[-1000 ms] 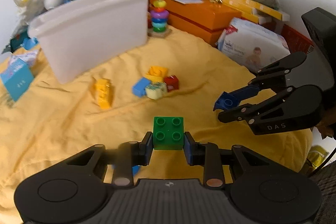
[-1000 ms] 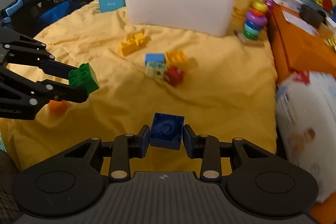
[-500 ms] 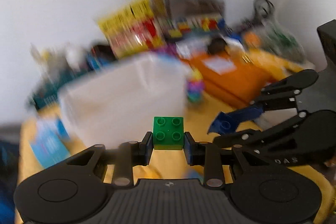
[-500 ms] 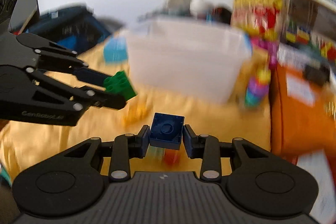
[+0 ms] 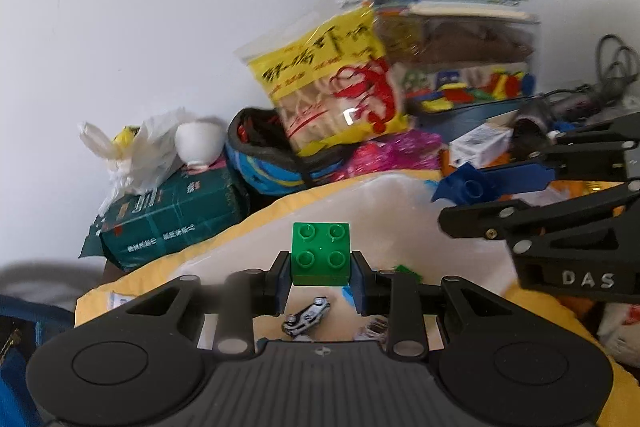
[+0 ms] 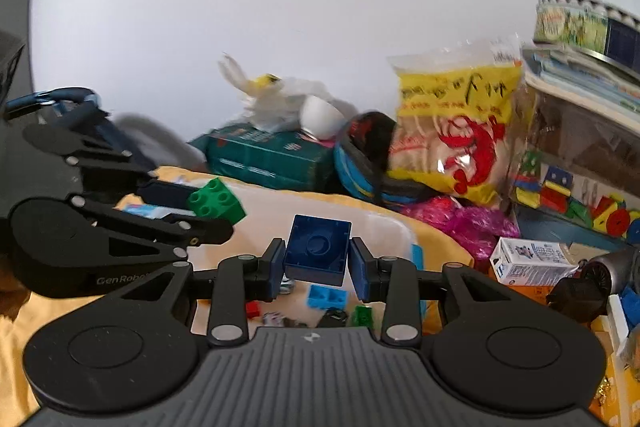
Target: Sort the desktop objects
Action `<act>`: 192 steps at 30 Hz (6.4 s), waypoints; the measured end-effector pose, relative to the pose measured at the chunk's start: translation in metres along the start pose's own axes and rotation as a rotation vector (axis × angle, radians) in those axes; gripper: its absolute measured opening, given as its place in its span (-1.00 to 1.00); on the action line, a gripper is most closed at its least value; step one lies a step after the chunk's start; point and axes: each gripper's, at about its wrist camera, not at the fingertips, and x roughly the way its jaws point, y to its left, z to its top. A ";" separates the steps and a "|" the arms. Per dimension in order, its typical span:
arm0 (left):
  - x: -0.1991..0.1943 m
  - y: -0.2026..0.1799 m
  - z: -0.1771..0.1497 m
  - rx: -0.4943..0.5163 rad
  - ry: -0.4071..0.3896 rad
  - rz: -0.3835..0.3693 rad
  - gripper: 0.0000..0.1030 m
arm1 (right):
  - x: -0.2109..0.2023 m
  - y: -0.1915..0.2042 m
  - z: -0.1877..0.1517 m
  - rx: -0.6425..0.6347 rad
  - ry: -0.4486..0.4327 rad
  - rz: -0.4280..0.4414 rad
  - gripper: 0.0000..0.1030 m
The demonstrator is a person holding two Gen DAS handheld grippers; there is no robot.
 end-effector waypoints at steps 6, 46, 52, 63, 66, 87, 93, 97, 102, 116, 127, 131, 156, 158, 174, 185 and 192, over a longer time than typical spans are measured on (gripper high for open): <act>0.032 0.010 -0.007 -0.071 0.073 0.023 -0.35 | 0.030 -0.005 -0.001 0.044 0.065 -0.009 -0.26; -0.160 -0.078 -0.226 -0.061 0.283 -0.096 0.30 | -0.090 0.074 -0.185 -0.126 0.296 0.195 0.13; -0.168 -0.080 -0.235 -0.050 0.293 -0.066 0.25 | -0.098 0.080 -0.203 -0.138 0.316 0.228 -0.11; -0.138 -0.080 -0.247 -0.077 0.379 -0.102 -0.33 | -0.097 0.090 -0.200 -0.168 0.308 0.220 -0.14; -0.144 -0.073 -0.246 -0.121 0.355 -0.128 -0.33 | -0.097 0.088 -0.199 -0.162 0.298 0.201 -0.14; -0.089 -0.092 -0.196 0.090 0.094 -0.231 -0.33 | -0.049 0.053 -0.181 -0.042 0.326 0.104 -0.42; -0.081 -0.093 -0.212 0.131 0.141 -0.248 -0.32 | -0.077 0.057 -0.195 0.000 0.364 0.137 -0.41; -0.090 -0.091 -0.228 0.145 0.190 -0.254 -0.14 | -0.078 0.060 -0.208 0.019 0.389 0.135 -0.41; -0.108 -0.082 -0.227 0.115 0.214 -0.241 -0.12 | -0.077 0.061 -0.209 -0.003 0.389 0.139 -0.38; -0.072 -0.105 -0.198 -0.075 0.382 -0.204 -0.19 | -0.080 0.063 -0.212 -0.024 0.383 0.155 -0.38; -0.068 -0.095 -0.205 0.020 0.321 -0.274 -0.85 | -0.083 0.063 -0.215 -0.031 0.371 0.158 -0.38; -0.077 -0.087 -0.198 -0.036 0.293 -0.230 -0.59 | -0.083 0.064 -0.215 -0.042 0.373 0.153 -0.38; -0.100 -0.100 -0.216 0.120 0.254 -0.335 -0.18 | -0.084 0.072 -0.218 -0.059 0.362 0.118 -0.38; -0.110 -0.103 -0.215 0.141 0.214 -0.314 -0.18 | -0.084 0.073 -0.218 -0.059 0.361 0.115 -0.38; -0.102 -0.116 -0.210 0.188 0.204 -0.303 -0.35 | -0.086 0.075 -0.219 -0.057 0.358 0.104 -0.38; -0.094 -0.107 -0.218 0.131 0.266 -0.258 -0.36 | -0.084 0.077 -0.216 -0.076 0.361 0.092 -0.36; -0.092 -0.100 -0.217 0.070 0.265 -0.290 -0.67 | -0.078 0.074 -0.215 -0.063 0.357 0.119 -0.41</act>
